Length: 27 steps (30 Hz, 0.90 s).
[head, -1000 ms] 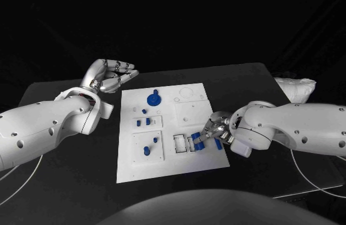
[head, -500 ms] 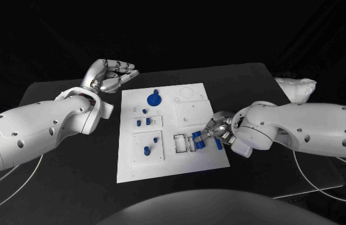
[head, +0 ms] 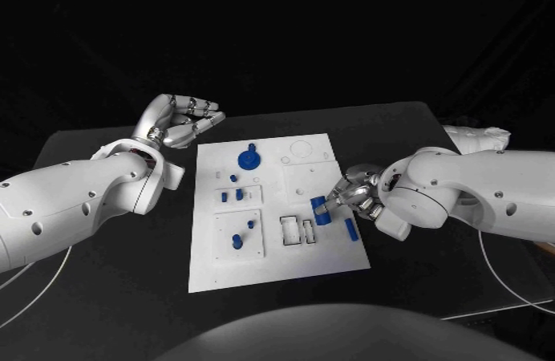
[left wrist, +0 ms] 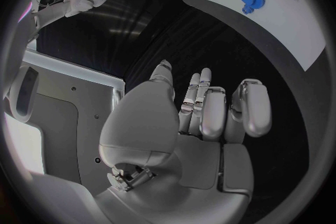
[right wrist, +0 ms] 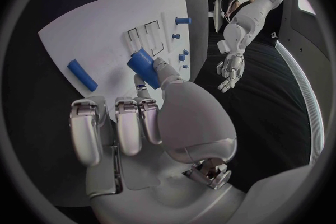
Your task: Assemble the parts on the task board
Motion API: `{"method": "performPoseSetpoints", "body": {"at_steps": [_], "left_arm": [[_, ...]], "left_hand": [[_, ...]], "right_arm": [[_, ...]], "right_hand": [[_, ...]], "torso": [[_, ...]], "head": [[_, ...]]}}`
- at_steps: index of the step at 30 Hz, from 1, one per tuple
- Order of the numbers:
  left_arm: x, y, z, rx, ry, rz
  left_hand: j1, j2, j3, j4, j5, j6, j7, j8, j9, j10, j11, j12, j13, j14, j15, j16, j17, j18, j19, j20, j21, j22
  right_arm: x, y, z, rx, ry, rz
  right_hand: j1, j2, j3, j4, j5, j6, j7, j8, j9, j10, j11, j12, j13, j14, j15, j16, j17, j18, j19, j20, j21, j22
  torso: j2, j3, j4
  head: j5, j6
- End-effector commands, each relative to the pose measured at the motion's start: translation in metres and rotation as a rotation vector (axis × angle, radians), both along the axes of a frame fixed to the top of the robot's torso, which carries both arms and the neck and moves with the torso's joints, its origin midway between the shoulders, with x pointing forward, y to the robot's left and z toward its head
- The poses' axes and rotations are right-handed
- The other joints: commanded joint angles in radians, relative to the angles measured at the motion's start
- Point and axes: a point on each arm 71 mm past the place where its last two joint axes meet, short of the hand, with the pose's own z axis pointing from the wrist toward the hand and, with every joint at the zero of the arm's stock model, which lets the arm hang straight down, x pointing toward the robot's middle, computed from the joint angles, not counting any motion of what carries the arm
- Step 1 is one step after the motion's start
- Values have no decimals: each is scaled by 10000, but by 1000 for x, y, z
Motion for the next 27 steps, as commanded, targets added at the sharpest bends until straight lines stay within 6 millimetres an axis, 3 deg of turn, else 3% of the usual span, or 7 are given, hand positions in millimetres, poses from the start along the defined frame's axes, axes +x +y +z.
{"method": "performPoseSetpoints", "body": {"at_steps": [1, 11, 27], "left_arm": [[0, -2, 0, -27, 50, -154], [0, -4, 0, -22, 64, -178], [1, -5, 0, -25, 83, -216]], "left_hand": [[-14, 79, -52, 2, 59, -24, 46, -57, -14, -2, 8, -36, 10, 84, -12, -7, 11, 102, 58, 16, -57, 1773], [-14, 79, -52, 2, 59, -24, 46, -57, -14, -2, 8, -36, 10, 84, -12, -7, 11, 102, 58, 16, -57, 1773], [-9, 95, -66, 1, 59, -16, 44, -60, -13, 8, 6, -31, 11, 80, -13, -14, 2, 103, 56, 15, -68, 1773]], "right_arm": [[-2, 5, 1, 477, 348, 57], [-6, 17, 1, 1078, 1435, 257], [-3, 34, -12, 1146, 2528, 204]], "right_hand": [[-73, -30, 1169, -1116, 10, 176, -122, 57, 24, 1118, -6, 27, 2616, 1059, -56, 41, 2629, -141, 1046, -70, 45, 2633], [-120, -46, 1171, -1106, -21, 232, -113, 43, 4, 1118, -4, 27, 2616, 1059, -60, 41, 2629, -141, 1046, -76, 45, 2633], [-312, -64, 1160, -1016, -191, 302, -85, -55, -77, 1118, 7, 27, 2616, 1059, -41, 41, 2629, -141, 1046, -78, 45, 2633]], "torso": [[9, 2, 6], [-4, -12, -1], [1, 3, 7]], "head": [[0, 2], [10, 2], [64, 2]]}}
